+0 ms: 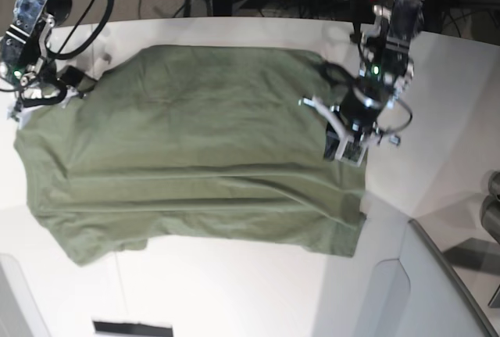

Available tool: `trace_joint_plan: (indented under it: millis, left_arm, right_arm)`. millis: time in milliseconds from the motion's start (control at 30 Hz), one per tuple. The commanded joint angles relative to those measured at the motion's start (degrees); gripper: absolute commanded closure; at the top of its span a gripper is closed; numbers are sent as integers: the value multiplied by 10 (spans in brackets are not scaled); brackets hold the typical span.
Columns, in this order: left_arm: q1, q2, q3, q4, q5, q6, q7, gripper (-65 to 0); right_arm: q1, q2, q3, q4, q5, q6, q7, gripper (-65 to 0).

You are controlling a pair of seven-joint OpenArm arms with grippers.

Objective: Layout the t-shirt on the table in an organized manner, then fold the t-shirt properly
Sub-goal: 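Drag the shirt edge with both grippers toward the robot base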

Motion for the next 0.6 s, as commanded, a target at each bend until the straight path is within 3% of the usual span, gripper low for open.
trace_joint_plan:
  millis: [0,167,433,500,567]
  left_arm:
    - [5,-11,-18,17,-1,11,-33,0]
    - [46,-9,-41,11,-1,11,-66,0]
    - [48,-9,-49,9,-1,11,-66,0]
    - [47,-9,-48,9,-1,11,-66,0]
    - [47,-8,-48,9,-1,11,-66,0]
  right_arm:
    - [6,2,1,1,0,0,7,-377]
    - [13,0,1,-41,1,0,62,-377]
    - [35,3,1,-100,1,-1,70,-368]
    - [35,2,1,-98,1,-1,67,-300]
    - [34,3,1,-98,0,-1,65,-191]
